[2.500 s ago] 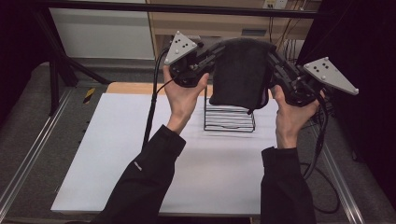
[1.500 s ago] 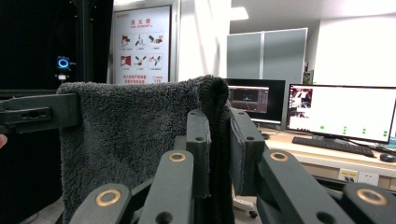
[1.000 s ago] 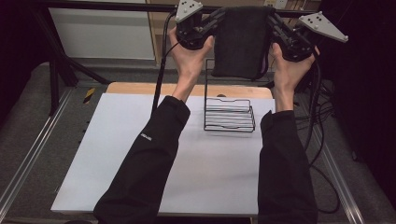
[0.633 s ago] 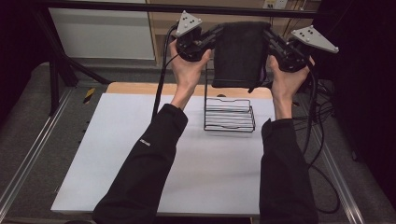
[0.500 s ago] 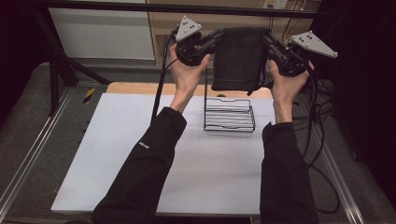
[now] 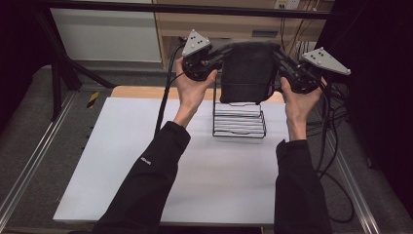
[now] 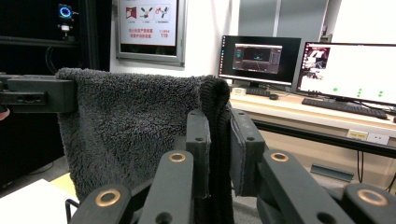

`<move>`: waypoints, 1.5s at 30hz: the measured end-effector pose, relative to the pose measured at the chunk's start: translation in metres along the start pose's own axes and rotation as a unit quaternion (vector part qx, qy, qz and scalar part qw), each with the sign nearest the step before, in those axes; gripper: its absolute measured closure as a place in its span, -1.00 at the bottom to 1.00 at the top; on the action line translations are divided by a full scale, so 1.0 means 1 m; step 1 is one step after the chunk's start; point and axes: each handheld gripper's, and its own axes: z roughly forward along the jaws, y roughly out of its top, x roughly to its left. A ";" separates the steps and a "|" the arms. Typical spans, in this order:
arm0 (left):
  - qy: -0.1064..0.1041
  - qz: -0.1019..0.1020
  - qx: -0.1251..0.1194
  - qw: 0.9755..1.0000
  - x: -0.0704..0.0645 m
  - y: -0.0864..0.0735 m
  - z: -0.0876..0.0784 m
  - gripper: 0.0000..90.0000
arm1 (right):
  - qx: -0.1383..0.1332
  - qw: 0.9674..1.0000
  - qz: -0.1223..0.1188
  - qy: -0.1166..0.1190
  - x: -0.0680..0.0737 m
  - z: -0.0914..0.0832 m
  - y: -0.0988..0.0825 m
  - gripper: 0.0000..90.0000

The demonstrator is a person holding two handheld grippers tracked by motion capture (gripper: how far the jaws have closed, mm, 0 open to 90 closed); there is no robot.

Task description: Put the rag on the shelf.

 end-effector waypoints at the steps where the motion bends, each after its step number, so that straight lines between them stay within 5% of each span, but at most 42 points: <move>1: -0.002 0.000 0.000 1.000 -0.001 -0.001 -0.001 0.82 | 0.000 1.000 0.000 0.001 0.000 -0.001 -0.001 0.78; 29: -0.019 0.013 0.015 1.000 -0.015 -0.026 -0.014 0.82 | 0.010 1.000 -0.020 0.007 0.007 -0.018 -0.025 0.78; 45: -0.023 -0.003 0.039 0.999 -0.026 -0.045 -0.024 0.80 | 0.033 0.999 -0.009 0.022 0.011 -0.032 -0.042 0.76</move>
